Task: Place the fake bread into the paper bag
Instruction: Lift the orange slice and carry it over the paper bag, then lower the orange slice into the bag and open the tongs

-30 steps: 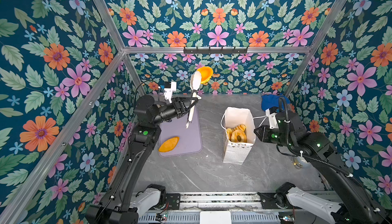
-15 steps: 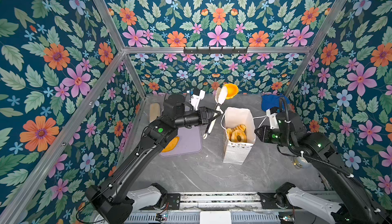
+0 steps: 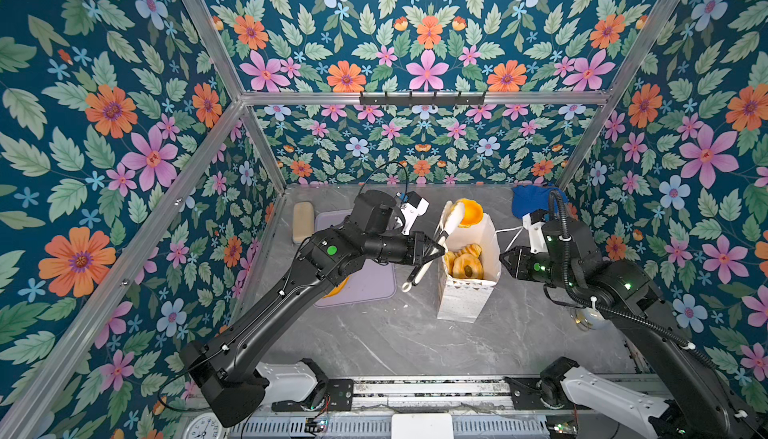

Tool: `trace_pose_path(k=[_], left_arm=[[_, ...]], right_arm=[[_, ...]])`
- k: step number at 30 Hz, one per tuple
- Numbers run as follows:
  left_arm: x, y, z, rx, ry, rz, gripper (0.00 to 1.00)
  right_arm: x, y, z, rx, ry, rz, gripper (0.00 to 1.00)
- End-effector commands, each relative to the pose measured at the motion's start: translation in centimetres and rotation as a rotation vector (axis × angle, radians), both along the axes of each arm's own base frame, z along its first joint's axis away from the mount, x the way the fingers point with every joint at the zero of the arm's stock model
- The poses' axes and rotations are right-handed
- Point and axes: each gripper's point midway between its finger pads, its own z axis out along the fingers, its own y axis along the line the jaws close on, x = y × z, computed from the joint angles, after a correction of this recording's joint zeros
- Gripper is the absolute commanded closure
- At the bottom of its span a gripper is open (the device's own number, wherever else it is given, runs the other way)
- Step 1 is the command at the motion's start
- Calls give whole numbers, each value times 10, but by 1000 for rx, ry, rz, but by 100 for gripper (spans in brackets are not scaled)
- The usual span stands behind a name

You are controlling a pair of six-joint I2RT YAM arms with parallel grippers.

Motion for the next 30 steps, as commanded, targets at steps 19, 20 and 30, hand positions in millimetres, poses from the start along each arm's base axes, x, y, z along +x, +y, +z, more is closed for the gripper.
trace_pose_path(k=[19,20,30], left_arm=[[-13,2,-25,140,-29,-85,85],[-13,1,-24,139,-31,-85,82],[-14,-1,-23,131,-27,-101,61]], right_arm=[[-1,-5,-1,-14,4,-20,71],[-1,-5,-1,-13,5,-20,71],[-1,-5,-1,-14,2,-21,71]])
